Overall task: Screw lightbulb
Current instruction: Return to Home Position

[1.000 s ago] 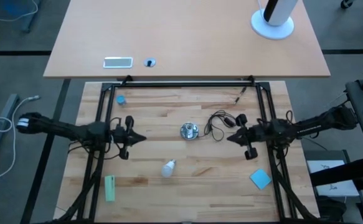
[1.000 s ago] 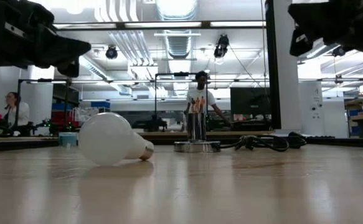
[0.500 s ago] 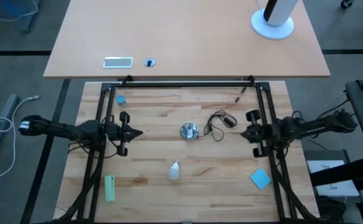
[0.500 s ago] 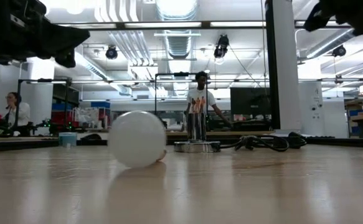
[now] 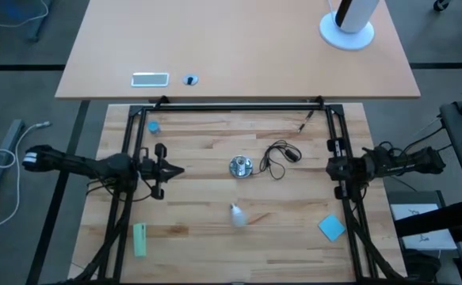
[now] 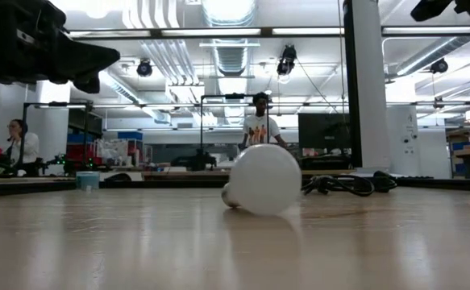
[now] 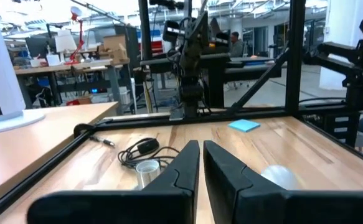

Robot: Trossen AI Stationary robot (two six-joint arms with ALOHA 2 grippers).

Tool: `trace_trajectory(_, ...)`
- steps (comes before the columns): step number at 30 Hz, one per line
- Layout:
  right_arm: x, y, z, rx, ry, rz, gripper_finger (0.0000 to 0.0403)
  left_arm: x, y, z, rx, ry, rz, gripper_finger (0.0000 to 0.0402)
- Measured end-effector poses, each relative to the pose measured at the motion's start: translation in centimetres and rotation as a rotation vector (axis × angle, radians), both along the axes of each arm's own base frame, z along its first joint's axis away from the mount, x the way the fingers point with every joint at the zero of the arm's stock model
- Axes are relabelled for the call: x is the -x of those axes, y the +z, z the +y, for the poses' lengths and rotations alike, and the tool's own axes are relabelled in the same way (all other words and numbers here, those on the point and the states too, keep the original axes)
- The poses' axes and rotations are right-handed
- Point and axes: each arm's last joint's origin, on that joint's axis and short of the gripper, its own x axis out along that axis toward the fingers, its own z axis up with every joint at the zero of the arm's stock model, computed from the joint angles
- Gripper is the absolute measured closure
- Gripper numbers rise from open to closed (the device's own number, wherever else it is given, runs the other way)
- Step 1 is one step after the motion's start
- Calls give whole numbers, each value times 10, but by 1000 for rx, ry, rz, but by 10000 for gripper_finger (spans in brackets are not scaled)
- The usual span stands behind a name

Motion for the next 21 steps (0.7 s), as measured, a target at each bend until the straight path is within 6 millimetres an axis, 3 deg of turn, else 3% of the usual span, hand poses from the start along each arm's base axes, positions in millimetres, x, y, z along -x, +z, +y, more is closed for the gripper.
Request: trace_trajectory(21,-8,-5,1,9,-2,62,401,-10,-15,-1,-14,0,136,379)
